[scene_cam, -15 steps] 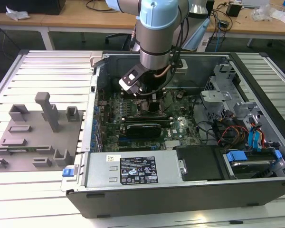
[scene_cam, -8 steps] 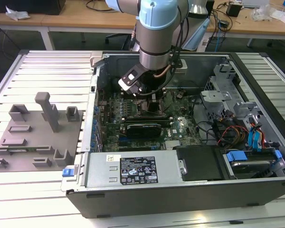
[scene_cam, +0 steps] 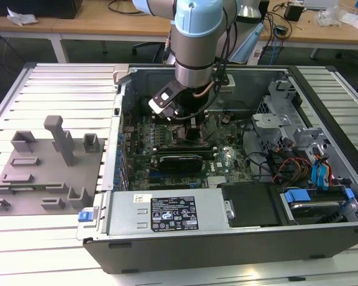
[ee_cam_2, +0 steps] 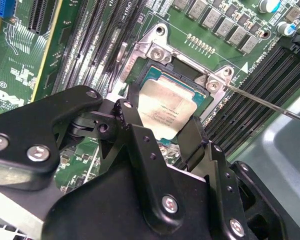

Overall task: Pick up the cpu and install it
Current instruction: 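Place the cpu into insertion slot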

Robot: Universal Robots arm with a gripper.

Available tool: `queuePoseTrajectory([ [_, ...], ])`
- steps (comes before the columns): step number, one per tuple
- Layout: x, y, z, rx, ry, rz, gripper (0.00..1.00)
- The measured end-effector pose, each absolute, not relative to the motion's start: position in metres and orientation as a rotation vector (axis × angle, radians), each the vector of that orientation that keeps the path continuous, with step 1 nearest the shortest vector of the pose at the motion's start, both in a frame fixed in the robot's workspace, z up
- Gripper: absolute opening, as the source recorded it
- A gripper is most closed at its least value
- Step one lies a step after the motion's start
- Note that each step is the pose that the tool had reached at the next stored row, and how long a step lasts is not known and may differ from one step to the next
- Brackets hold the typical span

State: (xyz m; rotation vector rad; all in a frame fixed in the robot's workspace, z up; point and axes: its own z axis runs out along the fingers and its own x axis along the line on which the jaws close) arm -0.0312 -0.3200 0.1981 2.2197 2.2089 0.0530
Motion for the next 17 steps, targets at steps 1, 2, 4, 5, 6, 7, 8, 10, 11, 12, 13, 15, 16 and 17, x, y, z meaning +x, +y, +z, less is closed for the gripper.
queuePoseTrajectory([
  [1, -0.0311, -0.3200, 0.1980, 2.220, 2.208, 0.053, 0.55],
  [2, -0.0311, -0.3200, 0.1980, 2.220, 2.208, 0.053, 0.55],
  [4, -0.0311, -0.3200, 0.1980, 2.220, 2.208, 0.053, 0.55],
  [5, -0.0312, -0.3200, 0.1979, 2.220, 2.208, 0.053, 0.55],
  [6, -0.0312, -0.3200, 0.1979, 2.220, 2.208, 0.053, 0.55],
  [7, -0.0313, -0.3200, 0.1979, 2.220, 2.208, 0.053, 0.55],
  [8, -0.0313, -0.3200, 0.1978, 2.220, 2.208, 0.053, 0.55],
  [10, -0.0313, -0.3200, 0.1973, 2.220, 2.208, 0.053, 0.55],
  [11, -0.0313, -0.3200, 0.1973, 2.220, 2.208, 0.053, 0.55],
  [12, -0.0313, -0.3201, 0.1972, 2.220, 2.208, 0.053, 0.55],
  [13, -0.0313, -0.3200, 0.1971, 2.220, 2.208, 0.053, 0.55],
  [15, -0.0313, -0.3200, 0.1970, 2.220, 2.208, 0.053, 0.55],
  [16, -0.0313, -0.3200, 0.1970, 2.220, 2.208, 0.053, 0.55],
  [17, -0.0313, -0.3200, 0.1969, 2.220, 2.208, 0.053, 0.55],
])
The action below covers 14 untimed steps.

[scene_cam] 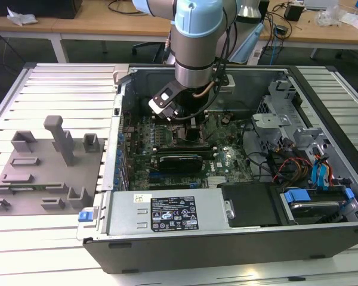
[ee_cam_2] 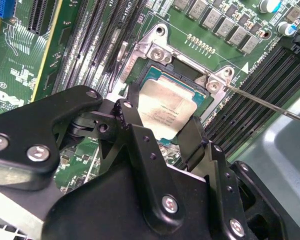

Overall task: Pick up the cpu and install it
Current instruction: 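Place the cpu into insertion slot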

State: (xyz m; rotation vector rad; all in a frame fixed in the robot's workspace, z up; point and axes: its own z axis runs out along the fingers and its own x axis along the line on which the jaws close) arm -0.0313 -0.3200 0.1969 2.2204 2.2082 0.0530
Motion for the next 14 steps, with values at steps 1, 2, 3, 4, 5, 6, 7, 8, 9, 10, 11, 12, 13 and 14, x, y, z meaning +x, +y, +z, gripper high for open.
queuePoseTrajectory([
  [1, -0.0313, -0.3200, 0.1969, 2.220, 2.208, 0.053, 0.55],
  [2, -0.0313, -0.3200, 0.1969, 2.220, 2.208, 0.053, 0.55],
  [3, -0.0313, -0.3200, 0.1968, 2.220, 2.208, 0.053, 0.55],
  [4, -0.0313, -0.3200, 0.1968, 2.220, 2.208, 0.053, 0.55],
  [5, -0.0313, -0.3200, 0.1967, 2.221, 2.208, 0.053, 0.55],
  [6, -0.0313, -0.3199, 0.1965, 2.221, 2.208, 0.054, 0.55],
  [7, -0.0313, -0.3199, 0.1965, 2.221, 2.208, 0.054, 0.55],
  [8, -0.0313, -0.3200, 0.1965, 2.221, 2.208, 0.054, 0.62],
  [9, -0.0313, -0.3200, 0.1966, 2.220, 2.208, 0.053, 0.62],
  [10, -0.0313, -0.3200, 0.1966, 2.220, 2.208, 0.053, 0.62],
  [11, -0.0313, -0.3200, 0.1969, 2.220, 2.208, 0.053, 0.62],
  [12, -0.0313, -0.3200, 0.1977, 2.220, 2.208, 0.053, 0.62],
  [13, -0.0313, -0.3200, 0.2002, 2.220, 2.208, 0.053, 0.62],
  [14, -0.0313, -0.3200, 0.2033, 2.220, 2.208, 0.053, 0.62],
])
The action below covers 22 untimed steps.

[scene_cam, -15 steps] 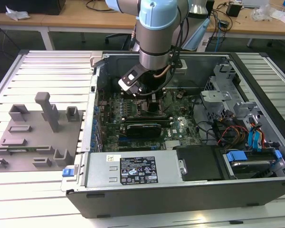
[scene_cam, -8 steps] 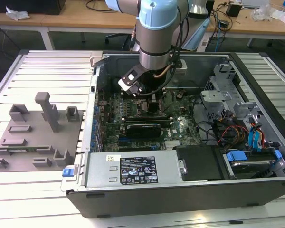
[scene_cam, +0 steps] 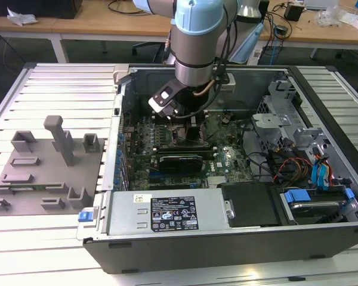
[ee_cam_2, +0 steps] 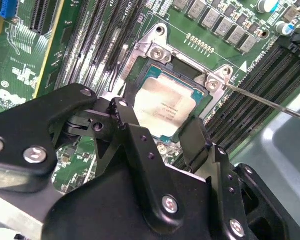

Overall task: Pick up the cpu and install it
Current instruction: 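Place the cpu into insertion slot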

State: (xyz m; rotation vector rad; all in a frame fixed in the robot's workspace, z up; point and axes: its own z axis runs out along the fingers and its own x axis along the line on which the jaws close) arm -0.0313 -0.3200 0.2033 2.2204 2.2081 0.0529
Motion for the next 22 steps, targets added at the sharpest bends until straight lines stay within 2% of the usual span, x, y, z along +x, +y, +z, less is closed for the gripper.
queuePoseTrajectory([
  [8, -0.0313, -0.3200, 0.2099, 2.220, 2.207, 0.051, 0.62],
  [9, -0.0313, -0.3200, 0.2099, 2.219, 2.207, 0.051, 0.47],
  [12, -0.0313, -0.3200, 0.2099, 2.219, 2.207, 0.050, 0.35],
  [13, -0.0313, -0.3200, 0.2099, 2.219, 2.207, 0.050, 0.23],
  [14, -0.0313, -0.3200, 0.2099, 2.219, 2.207, 0.050, 0.17],
  [15, -0.0313, -0.3200, 0.2099, 2.219, 2.207, 0.049, 0.17],
  [16, -0.0313, -0.3200, 0.2099, 2.219, 2.206, 0.049, 0.11],
  [22, -0.0314, -0.3192, 0.2093, 2.219, 2.206, 0.049, 0.11],
])
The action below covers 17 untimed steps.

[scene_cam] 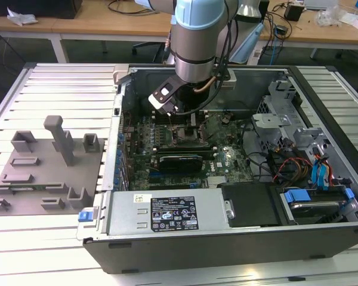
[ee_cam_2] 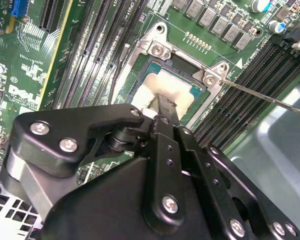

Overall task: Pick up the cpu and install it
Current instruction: 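Place the cpu into insertion slot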

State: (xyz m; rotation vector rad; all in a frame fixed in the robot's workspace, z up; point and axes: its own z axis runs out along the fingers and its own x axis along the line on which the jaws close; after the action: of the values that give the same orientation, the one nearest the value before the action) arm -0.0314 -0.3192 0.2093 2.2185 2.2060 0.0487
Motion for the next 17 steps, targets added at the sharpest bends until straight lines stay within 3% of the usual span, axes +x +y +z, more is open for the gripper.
queuePoseTrajectory([
  [12, -0.031, -0.318, 0.203, 2.218, 2.206, 0.049, 0.11],
  [17, -0.031, -0.318, 0.223, 2.217, 2.205, 0.046, 0.11],
])
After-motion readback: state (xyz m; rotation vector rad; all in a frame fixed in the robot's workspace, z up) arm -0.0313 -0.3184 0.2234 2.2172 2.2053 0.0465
